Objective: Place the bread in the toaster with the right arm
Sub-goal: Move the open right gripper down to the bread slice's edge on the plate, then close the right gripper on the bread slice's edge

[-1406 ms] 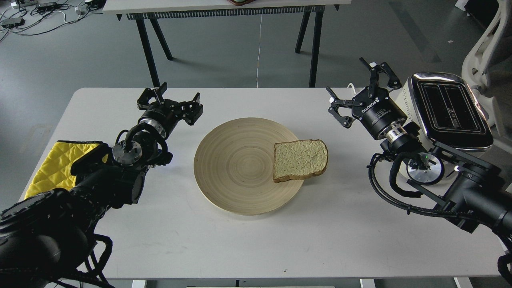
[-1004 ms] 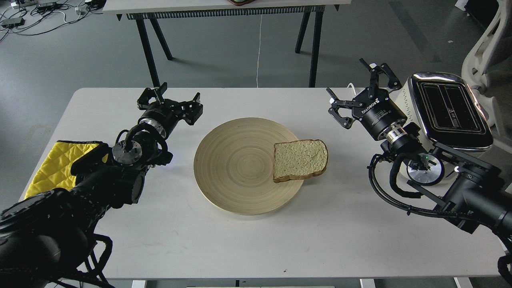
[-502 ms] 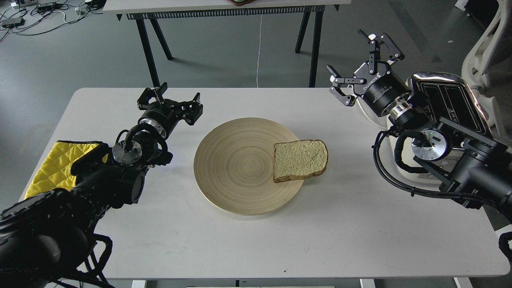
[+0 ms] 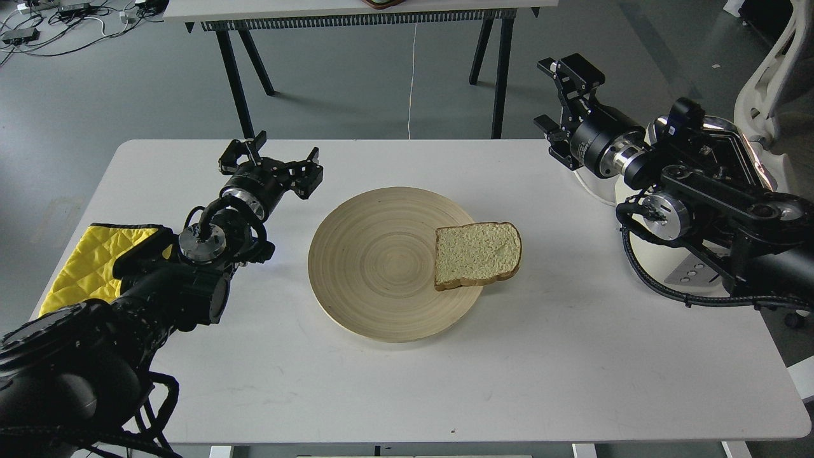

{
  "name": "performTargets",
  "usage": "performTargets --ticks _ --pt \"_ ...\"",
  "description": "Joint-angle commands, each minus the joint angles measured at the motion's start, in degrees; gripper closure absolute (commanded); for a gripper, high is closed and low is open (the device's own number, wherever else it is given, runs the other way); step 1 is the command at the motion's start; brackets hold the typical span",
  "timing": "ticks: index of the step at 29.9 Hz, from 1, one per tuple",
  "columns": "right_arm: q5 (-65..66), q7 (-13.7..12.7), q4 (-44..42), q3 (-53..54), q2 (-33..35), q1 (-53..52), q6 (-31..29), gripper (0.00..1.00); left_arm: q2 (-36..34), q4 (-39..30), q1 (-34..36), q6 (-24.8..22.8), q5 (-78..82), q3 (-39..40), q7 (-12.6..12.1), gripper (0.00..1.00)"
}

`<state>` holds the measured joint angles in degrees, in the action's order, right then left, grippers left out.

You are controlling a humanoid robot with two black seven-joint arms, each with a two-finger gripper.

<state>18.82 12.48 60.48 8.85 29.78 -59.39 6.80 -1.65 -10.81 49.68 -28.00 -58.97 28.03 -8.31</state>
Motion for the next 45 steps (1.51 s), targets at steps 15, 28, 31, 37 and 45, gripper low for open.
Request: performTargets --ticks 15,28,31,37,45 --pt "0.16 0.0 9.04 -22.29 1.34 -0.21 11.65 0.03 0.07 0.0 0.07 0.0 0.0 0.0 -0.04 0.0" --pt "0.34 0.18 9.66 -23.26 -3.41 4.37 14.91 0.15 0.07 0.0 0.07 0.0 0.0 0.0 -0.04 0.0" --pt "0.42 0.18 10.45 -23.44 -3.33 4.46 14.82 0.26 0.07 0.0 0.07 0.0 0.0 0.0 -0.04 0.0" --pt "0.51 0.18 10.71 -23.44 -3.59 4.46 14.82 0.34 0.07 0.0 0.07 0.0 0.0 0.0 -0.04 0.0" --pt "0.51 0.36 11.77 -23.44 -4.12 4.46 14.82 0.47 0.07 0.0 0.07 0.0 0.0 0.0 -0.04 0.0"
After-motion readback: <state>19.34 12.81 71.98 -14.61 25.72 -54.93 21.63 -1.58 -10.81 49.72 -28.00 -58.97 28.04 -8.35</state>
